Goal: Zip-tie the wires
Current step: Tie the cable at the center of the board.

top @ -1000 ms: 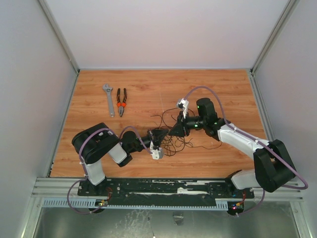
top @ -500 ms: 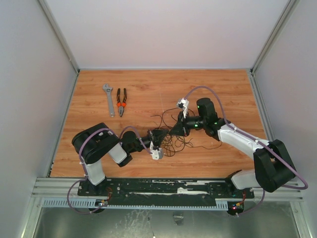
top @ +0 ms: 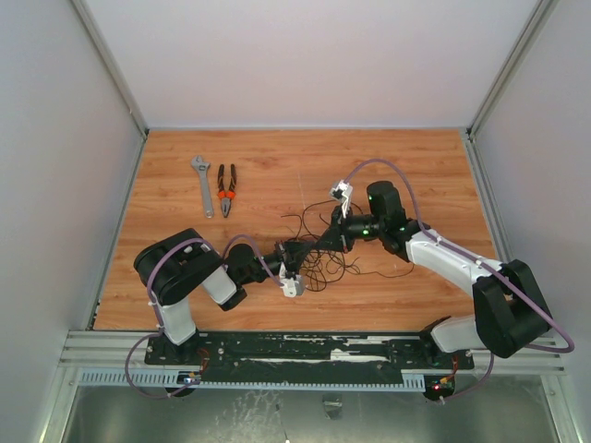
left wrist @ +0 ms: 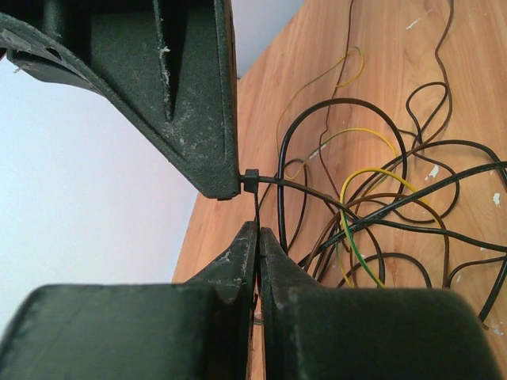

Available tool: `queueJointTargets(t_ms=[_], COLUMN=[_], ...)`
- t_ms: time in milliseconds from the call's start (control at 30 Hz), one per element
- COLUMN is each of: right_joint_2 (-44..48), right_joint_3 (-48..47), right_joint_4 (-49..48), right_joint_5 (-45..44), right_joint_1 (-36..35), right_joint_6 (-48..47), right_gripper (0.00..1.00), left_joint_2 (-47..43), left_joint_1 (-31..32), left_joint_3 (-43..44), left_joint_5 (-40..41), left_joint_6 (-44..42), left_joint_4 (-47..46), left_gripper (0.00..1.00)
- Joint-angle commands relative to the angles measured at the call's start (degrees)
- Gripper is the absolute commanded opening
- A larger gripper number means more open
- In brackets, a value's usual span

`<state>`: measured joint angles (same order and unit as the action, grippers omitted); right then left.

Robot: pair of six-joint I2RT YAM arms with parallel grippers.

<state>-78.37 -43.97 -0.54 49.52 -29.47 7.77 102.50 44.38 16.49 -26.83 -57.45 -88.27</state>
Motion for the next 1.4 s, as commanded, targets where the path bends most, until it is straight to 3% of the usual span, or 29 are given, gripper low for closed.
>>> queueJointTargets(t_ms=[0,633,1033,1367], right_joint_2=[0.8,-0.5,-0.9,0.8], right_joint_3=[-0.6,-0.1,1.3,2.3], right_joint_4=[-4.1,-4.4,-6.8,-9.3], right_joint_5=[2.0,-0.4,-4.8,-8.9], right_joint_1=[-0.2,-0.9,-0.9,-0.9], right_joint_6=[2.1,2.2,4.5,8.5], right_gripper=[0.0,0.0,0.0,0.0], left_joint_2=[0.4,-0.5,-4.1,-14.3], left_joint_1=[0.1,0.1,0.1,0.1], left_joint_3=[0.8,-0.8,-3.9,-7.4], left_joint_5=[-0.3,1.6,14.1,26.3], left_joint_6=[1.1,1.1,5.4,18.9], left_joint_4=[-18.3,-18.3,-18.4,-18.3], left_gripper=[0.06,0.28,0.4,0.47])
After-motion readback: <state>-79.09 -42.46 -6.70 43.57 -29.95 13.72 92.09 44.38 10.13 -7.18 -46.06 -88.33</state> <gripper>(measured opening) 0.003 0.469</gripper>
